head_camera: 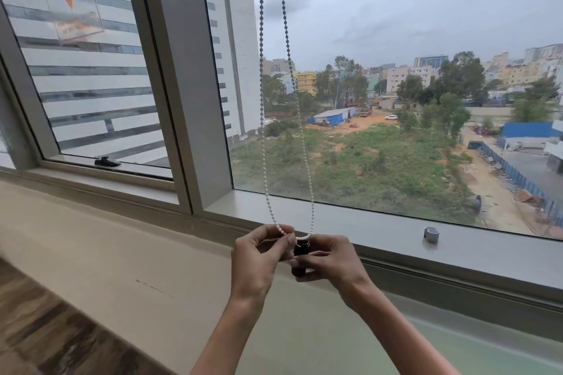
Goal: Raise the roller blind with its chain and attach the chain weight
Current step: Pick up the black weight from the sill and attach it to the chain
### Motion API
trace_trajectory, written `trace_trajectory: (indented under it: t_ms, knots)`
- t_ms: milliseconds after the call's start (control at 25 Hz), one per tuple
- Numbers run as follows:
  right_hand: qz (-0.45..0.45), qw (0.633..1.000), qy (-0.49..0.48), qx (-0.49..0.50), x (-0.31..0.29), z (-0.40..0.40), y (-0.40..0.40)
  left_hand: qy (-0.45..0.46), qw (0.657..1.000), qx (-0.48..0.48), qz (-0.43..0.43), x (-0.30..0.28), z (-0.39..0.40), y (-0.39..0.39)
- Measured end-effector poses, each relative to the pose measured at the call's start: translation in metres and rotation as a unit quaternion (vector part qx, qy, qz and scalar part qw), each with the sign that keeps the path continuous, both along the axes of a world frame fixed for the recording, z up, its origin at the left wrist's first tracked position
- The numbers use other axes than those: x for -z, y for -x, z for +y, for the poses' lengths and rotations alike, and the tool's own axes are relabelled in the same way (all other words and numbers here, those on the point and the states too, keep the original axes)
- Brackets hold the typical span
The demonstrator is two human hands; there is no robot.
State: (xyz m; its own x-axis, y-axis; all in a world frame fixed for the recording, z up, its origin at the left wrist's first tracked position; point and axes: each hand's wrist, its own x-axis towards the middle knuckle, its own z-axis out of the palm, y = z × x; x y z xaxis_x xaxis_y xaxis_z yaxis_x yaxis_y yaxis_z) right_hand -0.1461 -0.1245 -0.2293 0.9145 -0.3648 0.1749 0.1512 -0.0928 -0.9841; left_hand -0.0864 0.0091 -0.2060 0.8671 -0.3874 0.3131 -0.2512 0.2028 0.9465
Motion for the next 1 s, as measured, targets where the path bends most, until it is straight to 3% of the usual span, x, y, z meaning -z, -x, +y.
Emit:
trace_trajectory:
  t_ms: [400, 720, 1000]
  knots:
    - [-0.014, 0.998, -0.059, 0.01, -0.015, 0.014, 0.003, 0.006, 1.0, -0.013, -0.004, 0.005, 0.014, -0.006]
    - [-0.031, 0.999, -0.015, 0.025, -0.018, 0.012, 0.004, -0.076, 0.992, 0.08, 0.053, 0.002, 0.006, -0.003]
    - [-0.05, 0.995, 0.07, 0.052, -0.013, 0.009, -0.001, -0.016, 0.989, 0.107, 0.101, -0.002, -0.005, -0.004]
